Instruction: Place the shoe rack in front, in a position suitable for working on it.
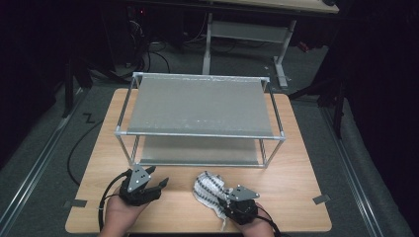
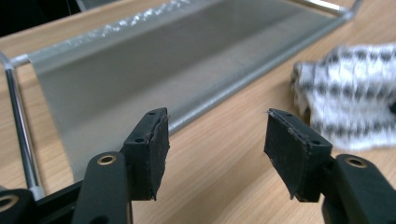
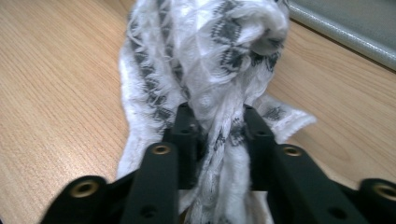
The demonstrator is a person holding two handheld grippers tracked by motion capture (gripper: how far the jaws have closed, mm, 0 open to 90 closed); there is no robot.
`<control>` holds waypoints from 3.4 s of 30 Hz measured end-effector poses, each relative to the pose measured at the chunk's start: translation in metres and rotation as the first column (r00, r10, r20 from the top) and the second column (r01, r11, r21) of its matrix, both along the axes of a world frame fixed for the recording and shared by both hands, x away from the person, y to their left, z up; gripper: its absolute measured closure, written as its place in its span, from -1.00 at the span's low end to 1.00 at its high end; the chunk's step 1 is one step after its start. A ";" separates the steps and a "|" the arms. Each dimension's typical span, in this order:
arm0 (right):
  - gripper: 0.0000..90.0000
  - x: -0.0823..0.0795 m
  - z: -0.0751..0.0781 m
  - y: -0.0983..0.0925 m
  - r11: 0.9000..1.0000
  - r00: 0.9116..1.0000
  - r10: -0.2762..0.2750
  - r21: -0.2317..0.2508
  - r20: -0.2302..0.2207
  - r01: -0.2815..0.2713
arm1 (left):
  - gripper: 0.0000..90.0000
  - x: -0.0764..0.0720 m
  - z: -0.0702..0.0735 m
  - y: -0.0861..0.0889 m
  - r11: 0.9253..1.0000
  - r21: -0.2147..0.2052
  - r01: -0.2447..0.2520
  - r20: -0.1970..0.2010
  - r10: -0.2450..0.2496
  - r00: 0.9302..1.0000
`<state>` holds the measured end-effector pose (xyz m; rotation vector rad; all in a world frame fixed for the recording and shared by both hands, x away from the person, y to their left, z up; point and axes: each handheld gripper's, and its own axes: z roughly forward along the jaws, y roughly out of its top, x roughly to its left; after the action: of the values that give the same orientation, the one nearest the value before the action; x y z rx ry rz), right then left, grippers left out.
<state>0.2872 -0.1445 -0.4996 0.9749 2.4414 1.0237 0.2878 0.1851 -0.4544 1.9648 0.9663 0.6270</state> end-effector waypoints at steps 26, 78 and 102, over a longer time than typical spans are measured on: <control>0.58 -0.008 0.006 -0.183 0.860 0.862 -0.507 -0.045 0.029 0.508 | -0.08 0.006 0.000 -0.007 0.999 -0.013 0.036 -0.003 -0.036 0.999; 0.58 0.091 0.065 -0.129 0.908 0.897 -0.409 0.170 0.166 0.383 | 0.71 0.047 0.035 0.078 0.946 0.005 -0.324 0.112 0.322 0.940; 0.17 0.080 0.073 -0.158 0.876 0.841 -0.483 0.128 0.244 0.465 | 0.74 -0.043 0.026 0.005 0.998 -0.017 -0.057 0.190 0.059 0.980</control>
<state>0.3675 -0.3029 -0.4271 1.2840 1.8215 0.9789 0.2453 0.1902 -0.4288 1.8340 0.9088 0.8255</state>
